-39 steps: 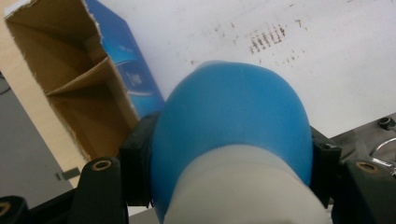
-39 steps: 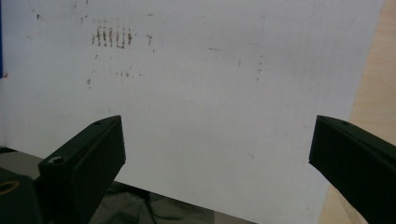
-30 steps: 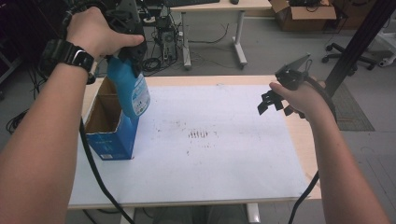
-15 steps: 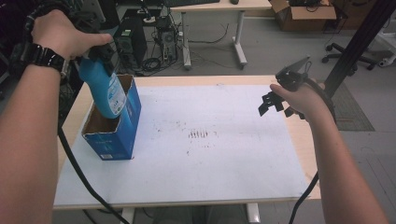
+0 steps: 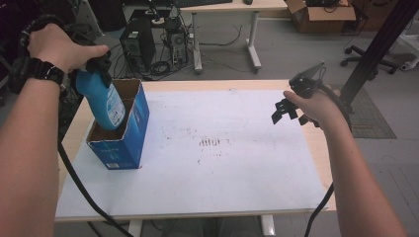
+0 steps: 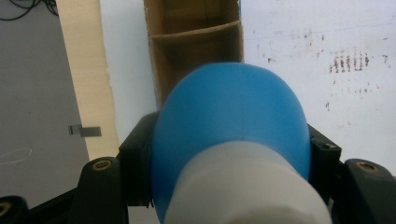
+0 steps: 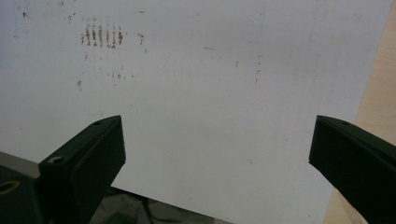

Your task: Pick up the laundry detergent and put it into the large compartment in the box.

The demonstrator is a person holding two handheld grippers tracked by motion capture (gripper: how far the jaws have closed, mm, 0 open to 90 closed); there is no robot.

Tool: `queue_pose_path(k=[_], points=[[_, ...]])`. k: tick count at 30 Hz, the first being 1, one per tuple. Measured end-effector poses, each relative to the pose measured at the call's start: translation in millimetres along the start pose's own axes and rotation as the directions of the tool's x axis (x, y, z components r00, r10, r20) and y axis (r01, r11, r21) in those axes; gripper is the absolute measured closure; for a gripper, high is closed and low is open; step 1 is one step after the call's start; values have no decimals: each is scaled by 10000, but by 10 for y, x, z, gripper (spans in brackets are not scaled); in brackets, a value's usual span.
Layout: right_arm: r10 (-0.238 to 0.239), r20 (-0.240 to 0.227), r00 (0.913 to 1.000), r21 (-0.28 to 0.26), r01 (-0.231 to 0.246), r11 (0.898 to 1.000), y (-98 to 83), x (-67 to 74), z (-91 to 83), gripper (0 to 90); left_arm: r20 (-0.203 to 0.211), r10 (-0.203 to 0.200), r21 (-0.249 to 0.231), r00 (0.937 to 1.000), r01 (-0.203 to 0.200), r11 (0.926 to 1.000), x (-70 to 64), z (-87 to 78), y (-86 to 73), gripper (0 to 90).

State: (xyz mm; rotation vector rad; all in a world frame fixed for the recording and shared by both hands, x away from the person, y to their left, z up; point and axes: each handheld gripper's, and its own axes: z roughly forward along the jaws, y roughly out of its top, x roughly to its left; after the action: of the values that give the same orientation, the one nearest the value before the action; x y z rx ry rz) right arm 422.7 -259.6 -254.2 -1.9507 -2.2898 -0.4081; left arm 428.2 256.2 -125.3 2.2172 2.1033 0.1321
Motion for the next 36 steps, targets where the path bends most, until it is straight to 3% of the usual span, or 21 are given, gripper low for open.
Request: queue_pose_path(k=[23,36], points=[[-23,-76,10000,85,23,10000,-21,-14,94,38,138,-258,642,9996,248,9976,106,632,-21,370],[-3,-87,10000,151,4,9999,-24,-42,153,38,131,-133,1071,9998,118,9942,94,981,-17,370]])
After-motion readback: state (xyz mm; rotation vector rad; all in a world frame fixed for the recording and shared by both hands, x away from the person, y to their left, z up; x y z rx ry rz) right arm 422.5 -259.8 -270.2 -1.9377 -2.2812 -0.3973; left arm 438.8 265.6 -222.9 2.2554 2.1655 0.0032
